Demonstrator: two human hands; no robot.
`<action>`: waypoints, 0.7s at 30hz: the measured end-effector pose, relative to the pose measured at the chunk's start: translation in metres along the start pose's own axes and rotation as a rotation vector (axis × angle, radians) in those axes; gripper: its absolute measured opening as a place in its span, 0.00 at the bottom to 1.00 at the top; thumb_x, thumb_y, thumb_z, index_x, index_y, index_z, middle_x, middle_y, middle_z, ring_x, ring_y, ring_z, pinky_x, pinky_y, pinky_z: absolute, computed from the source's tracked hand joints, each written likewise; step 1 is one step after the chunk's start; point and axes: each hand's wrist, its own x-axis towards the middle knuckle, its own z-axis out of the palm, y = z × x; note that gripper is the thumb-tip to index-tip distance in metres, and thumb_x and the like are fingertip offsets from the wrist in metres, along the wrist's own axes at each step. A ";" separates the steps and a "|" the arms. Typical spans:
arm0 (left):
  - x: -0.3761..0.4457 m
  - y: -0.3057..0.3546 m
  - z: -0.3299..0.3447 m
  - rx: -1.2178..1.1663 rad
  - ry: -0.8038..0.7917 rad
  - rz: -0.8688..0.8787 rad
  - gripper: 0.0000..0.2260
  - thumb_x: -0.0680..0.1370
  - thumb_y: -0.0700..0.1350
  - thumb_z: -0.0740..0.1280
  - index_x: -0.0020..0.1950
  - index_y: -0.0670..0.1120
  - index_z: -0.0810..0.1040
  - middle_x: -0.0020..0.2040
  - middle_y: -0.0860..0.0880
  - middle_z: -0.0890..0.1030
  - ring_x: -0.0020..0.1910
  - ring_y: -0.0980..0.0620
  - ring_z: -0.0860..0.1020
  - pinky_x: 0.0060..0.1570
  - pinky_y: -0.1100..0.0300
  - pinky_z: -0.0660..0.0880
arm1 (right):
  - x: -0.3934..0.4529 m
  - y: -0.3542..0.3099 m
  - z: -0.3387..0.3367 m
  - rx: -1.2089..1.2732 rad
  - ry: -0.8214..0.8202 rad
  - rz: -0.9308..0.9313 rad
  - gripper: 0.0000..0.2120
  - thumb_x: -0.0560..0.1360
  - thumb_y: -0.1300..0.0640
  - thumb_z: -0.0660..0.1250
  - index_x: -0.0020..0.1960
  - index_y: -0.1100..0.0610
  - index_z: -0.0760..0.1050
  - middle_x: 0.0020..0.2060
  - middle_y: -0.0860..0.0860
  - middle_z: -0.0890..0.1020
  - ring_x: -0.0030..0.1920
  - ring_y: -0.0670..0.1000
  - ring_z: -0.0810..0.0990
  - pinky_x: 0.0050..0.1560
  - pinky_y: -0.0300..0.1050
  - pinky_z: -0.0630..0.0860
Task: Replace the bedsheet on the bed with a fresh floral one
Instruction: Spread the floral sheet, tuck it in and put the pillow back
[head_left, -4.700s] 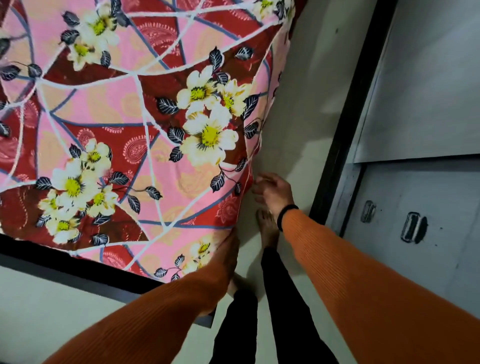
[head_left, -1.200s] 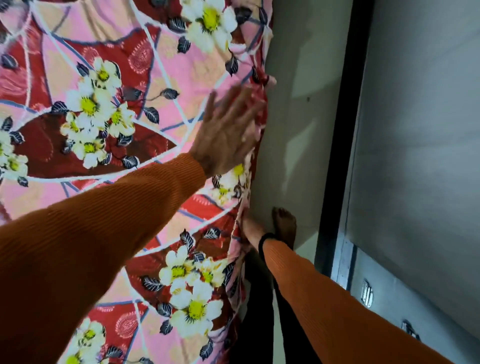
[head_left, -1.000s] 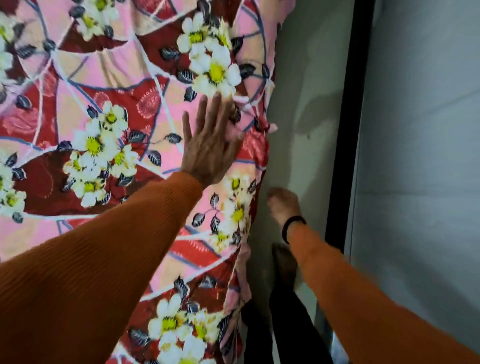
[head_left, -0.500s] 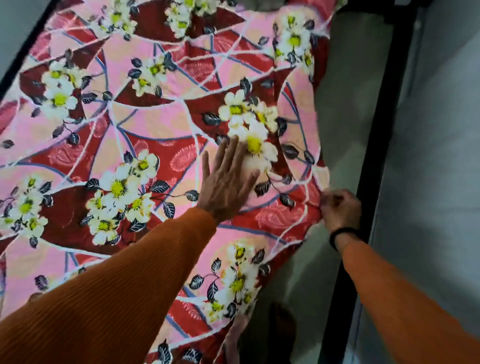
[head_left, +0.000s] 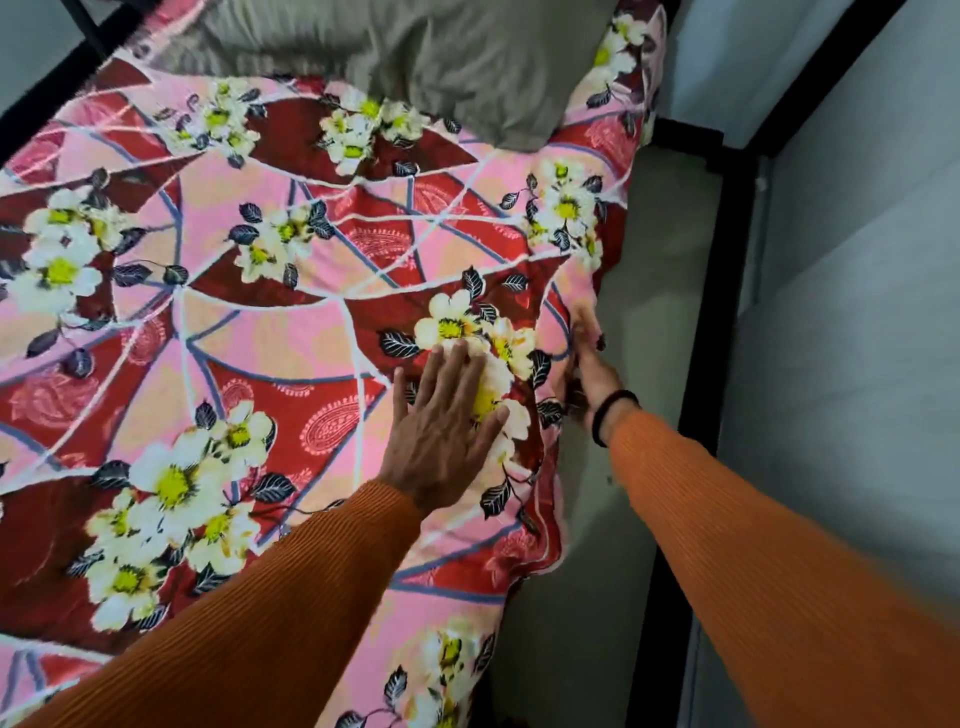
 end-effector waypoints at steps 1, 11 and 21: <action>0.007 -0.001 -0.003 -0.018 0.000 0.002 0.33 0.83 0.67 0.44 0.84 0.53 0.46 0.84 0.53 0.42 0.82 0.51 0.39 0.79 0.38 0.41 | 0.002 -0.004 -0.003 0.021 0.023 -0.027 0.24 0.72 0.33 0.72 0.49 0.54 0.80 0.33 0.49 0.84 0.34 0.50 0.83 0.35 0.44 0.79; 0.072 0.002 -0.019 -0.001 -0.074 0.096 0.33 0.84 0.66 0.45 0.84 0.52 0.43 0.84 0.51 0.41 0.82 0.49 0.38 0.79 0.36 0.42 | 0.025 -0.006 -0.050 -0.336 0.438 -0.222 0.14 0.75 0.50 0.74 0.43 0.62 0.79 0.40 0.59 0.83 0.42 0.54 0.81 0.49 0.54 0.79; 0.079 0.011 -0.005 0.091 -0.078 0.075 0.34 0.84 0.66 0.49 0.84 0.50 0.47 0.84 0.48 0.46 0.83 0.44 0.44 0.76 0.33 0.48 | -0.109 0.084 0.008 -0.248 0.353 -0.037 0.18 0.81 0.42 0.58 0.50 0.54 0.79 0.44 0.49 0.83 0.46 0.50 0.81 0.53 0.45 0.76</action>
